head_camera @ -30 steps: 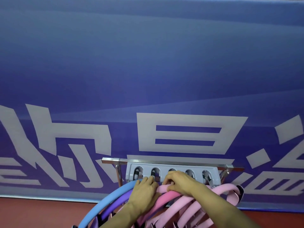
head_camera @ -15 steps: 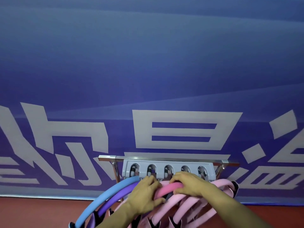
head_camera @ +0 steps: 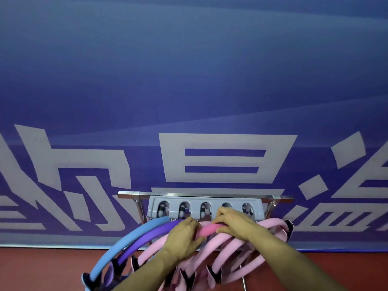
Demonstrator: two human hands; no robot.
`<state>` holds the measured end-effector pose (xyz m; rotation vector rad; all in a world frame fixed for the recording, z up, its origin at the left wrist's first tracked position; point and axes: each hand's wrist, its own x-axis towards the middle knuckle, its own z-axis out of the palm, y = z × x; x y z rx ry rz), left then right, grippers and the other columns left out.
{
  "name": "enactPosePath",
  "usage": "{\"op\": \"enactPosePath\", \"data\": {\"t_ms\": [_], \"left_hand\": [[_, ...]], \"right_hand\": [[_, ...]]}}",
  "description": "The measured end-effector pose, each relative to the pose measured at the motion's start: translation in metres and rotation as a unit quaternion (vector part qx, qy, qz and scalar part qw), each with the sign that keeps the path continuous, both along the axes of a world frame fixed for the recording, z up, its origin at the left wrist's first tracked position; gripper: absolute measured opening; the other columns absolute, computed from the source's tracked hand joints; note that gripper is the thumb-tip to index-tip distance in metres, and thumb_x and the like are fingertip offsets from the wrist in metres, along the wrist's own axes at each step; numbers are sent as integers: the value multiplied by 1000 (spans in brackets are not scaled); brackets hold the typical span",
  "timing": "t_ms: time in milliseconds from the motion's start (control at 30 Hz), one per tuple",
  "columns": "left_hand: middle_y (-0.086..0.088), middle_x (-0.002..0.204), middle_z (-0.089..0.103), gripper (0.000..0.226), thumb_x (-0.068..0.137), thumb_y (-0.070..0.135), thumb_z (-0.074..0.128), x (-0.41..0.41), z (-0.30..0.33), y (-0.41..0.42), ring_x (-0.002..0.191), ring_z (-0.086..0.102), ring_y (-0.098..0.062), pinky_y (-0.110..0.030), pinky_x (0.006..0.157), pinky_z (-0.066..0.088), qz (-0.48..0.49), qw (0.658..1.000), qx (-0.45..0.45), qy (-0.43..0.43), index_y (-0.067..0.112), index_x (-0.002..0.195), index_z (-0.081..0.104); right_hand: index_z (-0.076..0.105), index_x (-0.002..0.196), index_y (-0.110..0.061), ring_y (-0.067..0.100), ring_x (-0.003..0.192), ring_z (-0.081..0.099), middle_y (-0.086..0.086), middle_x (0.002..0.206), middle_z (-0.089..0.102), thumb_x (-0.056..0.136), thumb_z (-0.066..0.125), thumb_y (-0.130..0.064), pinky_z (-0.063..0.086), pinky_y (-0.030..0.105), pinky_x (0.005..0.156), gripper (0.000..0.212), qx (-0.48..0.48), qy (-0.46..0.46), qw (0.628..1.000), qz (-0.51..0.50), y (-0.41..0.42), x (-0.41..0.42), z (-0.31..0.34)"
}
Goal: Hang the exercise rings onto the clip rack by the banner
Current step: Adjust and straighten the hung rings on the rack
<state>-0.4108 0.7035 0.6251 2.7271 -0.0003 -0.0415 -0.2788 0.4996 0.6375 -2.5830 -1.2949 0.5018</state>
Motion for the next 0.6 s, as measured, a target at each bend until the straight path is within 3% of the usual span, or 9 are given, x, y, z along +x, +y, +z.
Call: {"op": "enactPosePath", "data": {"t_ms": [167,300,433,600], "left_hand": [[5,100,57,42,82,62,48,-5,-6,-7,90,60,-22,-37,76,46,11,1000,25,0,26,102,60],[2,100,54,33,86,51,48,-4,-4,-8,89,60,-25,-40,73,44,19,999,45,-22,22,99,57],[1,101,56,29,83,43,49,-1,-2,-14,92,62,-26,-40,76,46,47,997,58,-12,19,98,56],[-2,105,54,28,81,32,46,4,1,-28,97,58,-30,-41,80,44,48,995,84,5,18,104,51]], "right_hand": [[66,122,-33,10,115,53,-14,118,62,92,64,-39,46,35,96,30,20,3,999,-29,-1,-2,0],[67,116,-33,9,112,58,-15,118,66,97,58,-33,45,29,97,22,30,25,997,-65,-22,2,1],[67,114,-31,8,113,57,-15,116,64,98,55,-31,45,32,100,20,25,18,995,-92,-54,8,-5],[68,119,-28,8,114,49,-13,117,58,94,55,-29,41,27,101,29,37,20,996,-72,-62,4,-8]]}}
